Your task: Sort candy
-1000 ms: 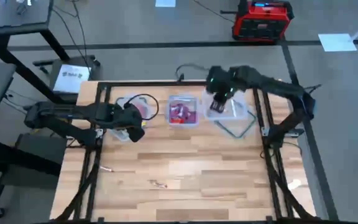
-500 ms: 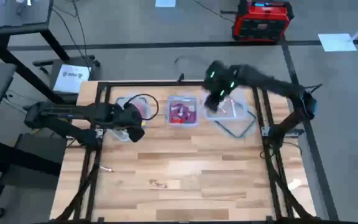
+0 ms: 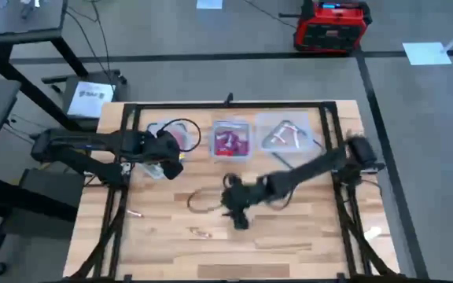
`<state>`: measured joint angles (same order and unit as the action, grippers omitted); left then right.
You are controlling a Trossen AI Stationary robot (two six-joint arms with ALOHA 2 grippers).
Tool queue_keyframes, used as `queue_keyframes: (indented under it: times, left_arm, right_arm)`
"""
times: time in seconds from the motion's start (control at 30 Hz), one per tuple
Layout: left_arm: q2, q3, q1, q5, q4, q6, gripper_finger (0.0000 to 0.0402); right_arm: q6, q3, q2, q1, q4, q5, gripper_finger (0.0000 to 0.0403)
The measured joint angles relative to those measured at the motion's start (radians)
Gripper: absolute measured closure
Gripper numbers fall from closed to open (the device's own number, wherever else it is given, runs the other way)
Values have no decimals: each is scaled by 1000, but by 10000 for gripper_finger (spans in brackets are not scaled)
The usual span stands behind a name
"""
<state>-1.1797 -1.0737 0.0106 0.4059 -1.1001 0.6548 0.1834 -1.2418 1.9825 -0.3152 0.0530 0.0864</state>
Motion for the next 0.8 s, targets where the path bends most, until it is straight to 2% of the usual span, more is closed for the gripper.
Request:
queue_keyframes:
  times: [0.13,0.37,0.47,0.67,0.8]
  left_arm:
    - [0,0,0,0,0,0,219]
    - [0,0,0,0,1,0,219]
    - [0,0,0,0,0,0,219]
    - [0,0,0,0,1,0,219]
    - [0,0,0,0,0,0,219]
  right_arm:
    - [50,-99,127,-35,139,5,169]
    - [29,-278,269,-60,127,37,184]
    - [51,-312,312,-65,102,79,190]
    - [67,-319,371,-66,85,82,204]
    - [92,-322,390,-68,90,91,239]
